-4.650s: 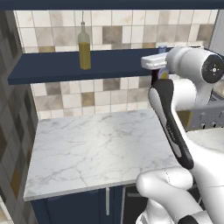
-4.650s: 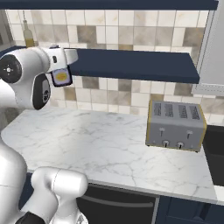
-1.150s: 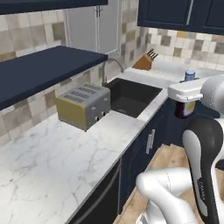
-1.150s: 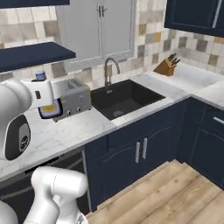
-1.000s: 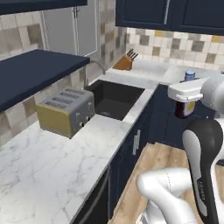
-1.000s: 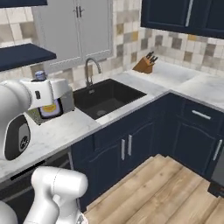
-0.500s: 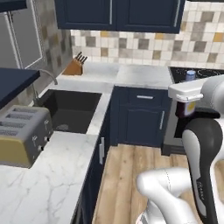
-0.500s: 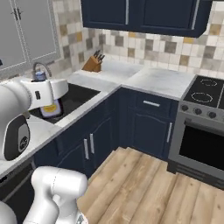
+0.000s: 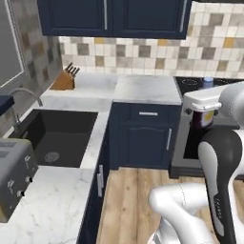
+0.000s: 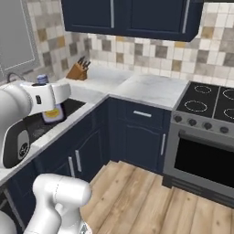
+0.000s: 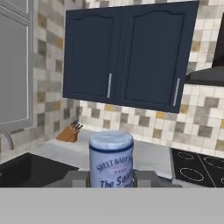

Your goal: Take 2 condiments from the cabinet and move them on the counter near the stove.Make sure the condiments are lined up with each other, next to each other.

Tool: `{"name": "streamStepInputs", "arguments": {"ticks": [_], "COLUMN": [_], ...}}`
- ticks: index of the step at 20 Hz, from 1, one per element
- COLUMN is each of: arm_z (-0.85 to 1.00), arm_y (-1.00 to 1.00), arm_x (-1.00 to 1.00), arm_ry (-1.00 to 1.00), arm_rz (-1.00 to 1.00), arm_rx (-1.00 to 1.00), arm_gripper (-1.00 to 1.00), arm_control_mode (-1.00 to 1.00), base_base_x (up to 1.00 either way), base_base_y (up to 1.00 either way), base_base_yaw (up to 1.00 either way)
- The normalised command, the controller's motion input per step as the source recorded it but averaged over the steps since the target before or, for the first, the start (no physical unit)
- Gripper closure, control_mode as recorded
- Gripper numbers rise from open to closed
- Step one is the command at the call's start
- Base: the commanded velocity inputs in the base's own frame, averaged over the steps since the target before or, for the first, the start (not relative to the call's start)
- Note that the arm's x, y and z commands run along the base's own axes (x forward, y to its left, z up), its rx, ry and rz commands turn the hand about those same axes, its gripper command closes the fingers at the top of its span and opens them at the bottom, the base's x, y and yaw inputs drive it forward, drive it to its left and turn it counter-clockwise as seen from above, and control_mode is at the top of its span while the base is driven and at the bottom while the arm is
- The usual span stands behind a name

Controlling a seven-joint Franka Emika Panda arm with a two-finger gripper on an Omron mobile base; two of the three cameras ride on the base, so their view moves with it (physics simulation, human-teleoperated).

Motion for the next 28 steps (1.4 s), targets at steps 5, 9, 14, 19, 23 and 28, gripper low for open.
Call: {"name": "streamStepInputs", "arguments": {"ticks": [5, 9, 14, 19, 23, 28], "arm_z": [0.00, 0.00, 0.00, 0.00, 0.00, 0.00], "arm_y": [0.00, 0.00, 0.00, 0.00, 0.00, 0.00], "arm_x": [0.00, 0.00, 0.00, 0.00, 0.00, 0.00], "arm_ry": [0.00, 0.00, 0.00, 0.00, 0.00, 0.00], "arm_rz": [0.00, 0.00, 0.00, 0.00, 0.00, 0.00], "arm_rx": [0.00, 0.00, 0.00, 0.00, 0.00, 0.00], "arm_gripper": [1.00, 1.00, 1.00, 1.00, 1.00, 1.00], "arm_control_mode": [1.00, 1.00, 1.00, 1.00, 1.00, 1.00], "base_base_x": [0.50, 0.46, 0.29, 0.18, 0.08, 0.11], "base_base_y": [-0.79, -0.99, -0.94, -0.82, -0.61, -0.50], "base_base_yaw": [-0.15, -0.09, -0.07, -0.06, -0.09, -0.10]}}
